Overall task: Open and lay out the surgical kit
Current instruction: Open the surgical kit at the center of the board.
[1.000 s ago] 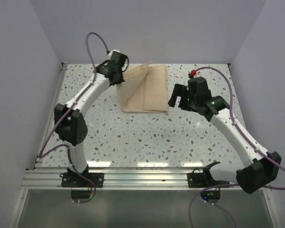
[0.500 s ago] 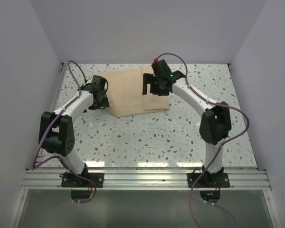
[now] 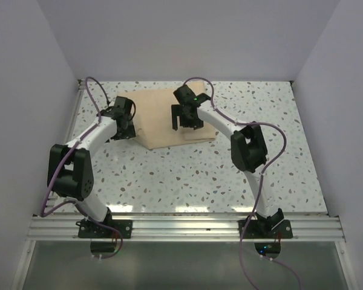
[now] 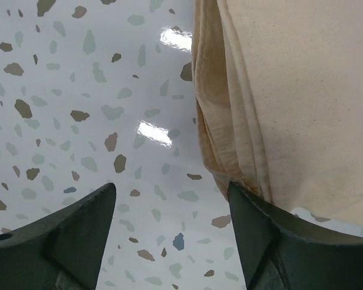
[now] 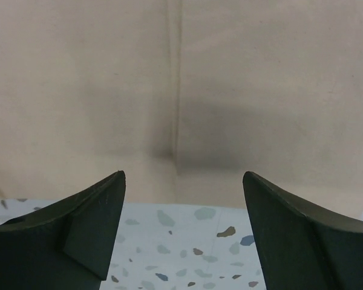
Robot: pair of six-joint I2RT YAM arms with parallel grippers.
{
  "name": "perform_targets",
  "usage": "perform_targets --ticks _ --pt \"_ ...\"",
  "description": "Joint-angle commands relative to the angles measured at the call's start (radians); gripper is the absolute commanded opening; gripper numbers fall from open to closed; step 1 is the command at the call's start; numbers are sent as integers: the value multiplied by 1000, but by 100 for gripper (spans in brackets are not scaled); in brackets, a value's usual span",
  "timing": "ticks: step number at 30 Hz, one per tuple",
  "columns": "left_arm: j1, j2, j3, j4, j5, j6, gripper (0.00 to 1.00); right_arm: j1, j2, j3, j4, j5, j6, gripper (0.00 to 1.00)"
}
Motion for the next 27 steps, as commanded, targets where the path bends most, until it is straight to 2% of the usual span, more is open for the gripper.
perform_targets --ticks 1,3,4,9,12,15,17,21,23,24,27 --pt "35 -34 38 37 -19 32 77 -4 -23 -63 -26 84 -8 81" --pt "38 -34 33 39 -16 32 71 -4 -17 -92 -10 78 -5 72" --pt "39 -34 32 42 -13 34 67 -4 -8 -95 -7 72 -5 62" --pt "41 -32 24 43 -5 32 59 -5 31 -97 -7 48 1 40" --pt "41 -32 24 42 -16 34 54 -5 45 -78 -15 45 0 16" --pt "41 -32 23 40 -30 35 47 -4 42 -43 -41 45 -12 0" --pt "41 -32 23 40 -40 37 42 -5 22 -25 -58 60 -25 0" --pt "42 -24 24 34 -72 37 18 -13 -37 23 -66 75 -42 0" --pt "47 -20 27 25 -103 37 10 -30 -61 40 -81 83 -42 0" --pt "50 -14 33 19 -112 35 3 -34 -90 50 -87 95 -42 0" --pt "62 -8 43 7 -134 32 0 -82 -174 19 -96 130 -37 0"
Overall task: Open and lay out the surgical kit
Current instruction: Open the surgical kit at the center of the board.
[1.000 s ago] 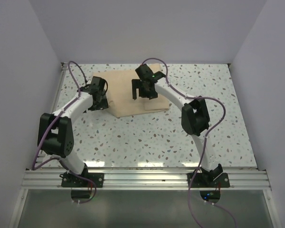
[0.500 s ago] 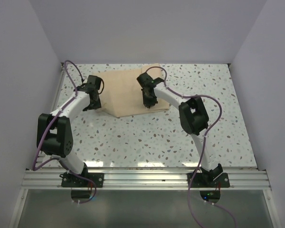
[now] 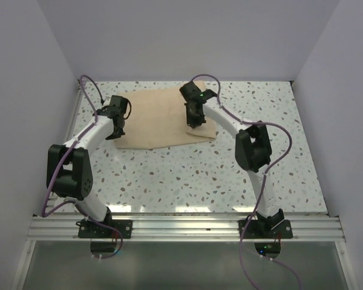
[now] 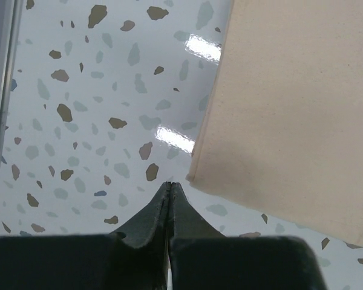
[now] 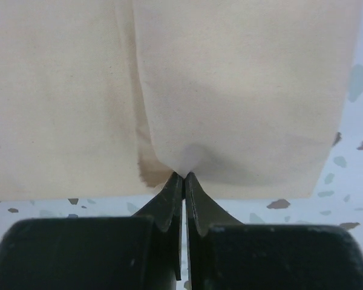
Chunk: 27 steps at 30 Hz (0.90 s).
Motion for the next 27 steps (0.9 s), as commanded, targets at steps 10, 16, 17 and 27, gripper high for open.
perform_targets --ticks 10,16,17,27 --pt "36 22 59 -17 -172 11 0 -321 -423 -418 54 130 -4 0" --pt "44 55 74 -36 -158 2 0 -416 -418 -561 89 134 -21 9" --pt "44 60 74 -37 -146 2 0 -424 -389 -556 83 135 -32 26" --pt "44 14 78 -60 -110 -8 49 -487 -386 -383 -29 278 -23 88"
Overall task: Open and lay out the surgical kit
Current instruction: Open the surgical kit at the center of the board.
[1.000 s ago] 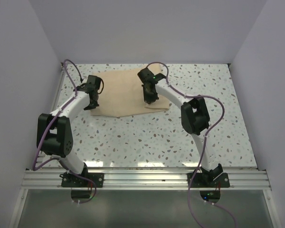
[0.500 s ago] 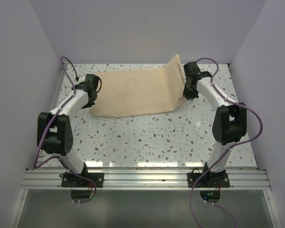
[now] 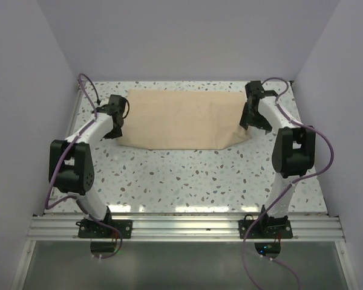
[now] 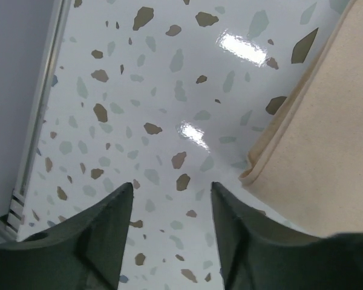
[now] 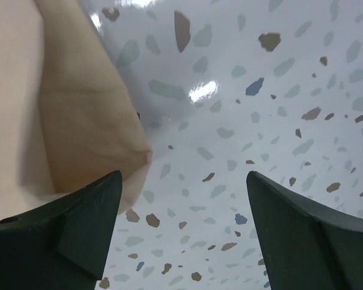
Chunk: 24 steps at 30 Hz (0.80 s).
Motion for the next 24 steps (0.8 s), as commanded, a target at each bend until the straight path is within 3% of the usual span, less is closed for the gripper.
perform_targets --ticks 1,3,5,10,14,24 --pt "8 -56 38 -16 12 -12 63 -10 -66 110 -28 59 1 88" --pt "8 -86 38 -16 29 -18 92 -11 -81 147 -23 24 3 87" --pt "8 -112 40 -16 42 -29 99 -10 -98 163 18 -58 3 87" --pt "7 -143 57 -46 81 -35 98 -11 -74 230 112 -165 9 85" --pt "5 -182 31 -52 119 -29 94 -11 50 346 107 -205 7 83" --pt "-4 -291 -95 -43 132 -21 90 -18 487 846 61 -237 -2 68"
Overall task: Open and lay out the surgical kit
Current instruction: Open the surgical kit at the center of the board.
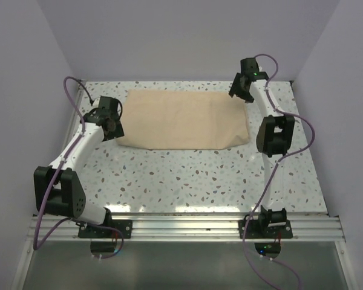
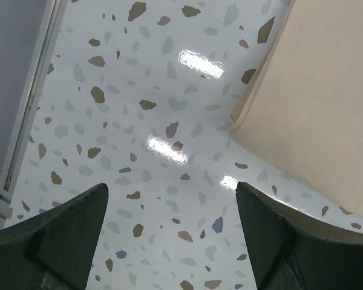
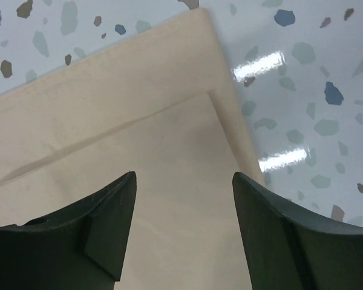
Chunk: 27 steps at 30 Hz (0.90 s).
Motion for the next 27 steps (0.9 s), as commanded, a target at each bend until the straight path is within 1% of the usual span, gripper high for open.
perform_targets --ticks 1,3,5,11,22,23,27 --pt "-3 -53 -41 -8 4 -7 90 -6 84 154 -19 -19 -4 68" --pt "-3 -67 -62 -12 -2 -7 90 -11 113 184 -14 -5 1 68" --pt "-3 -79 -80 -21 -5 -12 89 -26 133 170 26 -1 1 67" --pt "-3 -104 -142 -5 -10 -12 89 -35 189 162 47 -10 6 64" --pt "-3 -76 -137 -4 -18 11 89 -35 239 119 92 -31 45 56" --pt "-3 -75 -137 -2 -21 13 89 -34 239 118 95 -36 47 52" --pt "-3 -63 -136 -2 -21 17 89 -32 240 119 93 -33 52 41"
